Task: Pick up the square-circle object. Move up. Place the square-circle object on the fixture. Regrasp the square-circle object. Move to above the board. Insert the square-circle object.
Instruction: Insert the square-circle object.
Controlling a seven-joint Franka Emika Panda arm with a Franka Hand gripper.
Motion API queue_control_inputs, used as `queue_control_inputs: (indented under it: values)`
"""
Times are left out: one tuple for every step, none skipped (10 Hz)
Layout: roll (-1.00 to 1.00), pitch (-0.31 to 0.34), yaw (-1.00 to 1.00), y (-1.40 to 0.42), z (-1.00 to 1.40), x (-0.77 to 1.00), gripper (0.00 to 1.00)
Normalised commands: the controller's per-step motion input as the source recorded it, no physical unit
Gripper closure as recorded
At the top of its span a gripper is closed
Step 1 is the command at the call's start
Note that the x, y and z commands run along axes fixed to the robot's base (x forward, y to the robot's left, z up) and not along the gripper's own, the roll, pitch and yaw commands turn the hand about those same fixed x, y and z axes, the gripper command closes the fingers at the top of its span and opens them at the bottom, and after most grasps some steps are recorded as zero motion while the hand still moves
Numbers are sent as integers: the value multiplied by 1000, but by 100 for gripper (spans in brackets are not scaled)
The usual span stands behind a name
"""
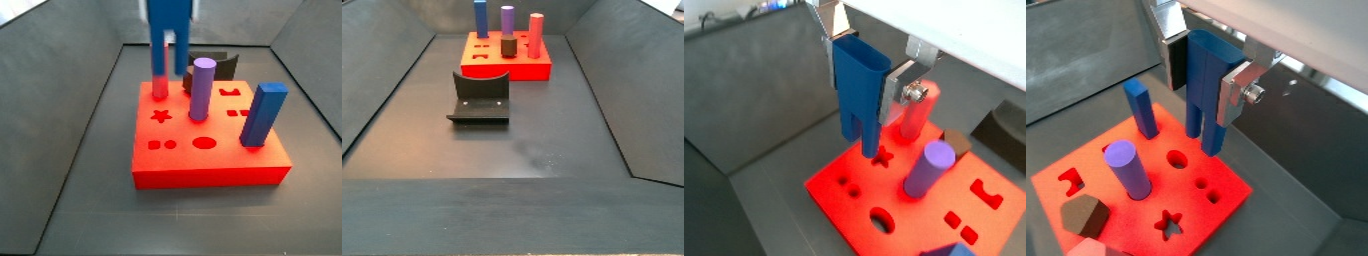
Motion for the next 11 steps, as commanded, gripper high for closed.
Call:
queue_control_inputs:
  values:
    - [97, -190, 200, -314, -794, 214, 100]
    - [150, -164, 191, -349, -777, 174, 100]
    - [193, -124, 194, -271, -786, 100, 100]
    - [201, -101, 177, -106, -831, 0, 100]
    - [213, -91, 89, 0, -860, 0, 100]
    - [179, -121, 49, 0, -866, -54, 100]
    - [67, -130, 29, 9, -640, -69, 100]
    - [56, -10, 0, 103, -329, -3, 100]
    - [173, 0, 6, 123, -317, -83, 100]
    - [113, 0, 0, 146, -317, -83, 100]
    - [0, 11, 0, 0, 0, 0, 100]
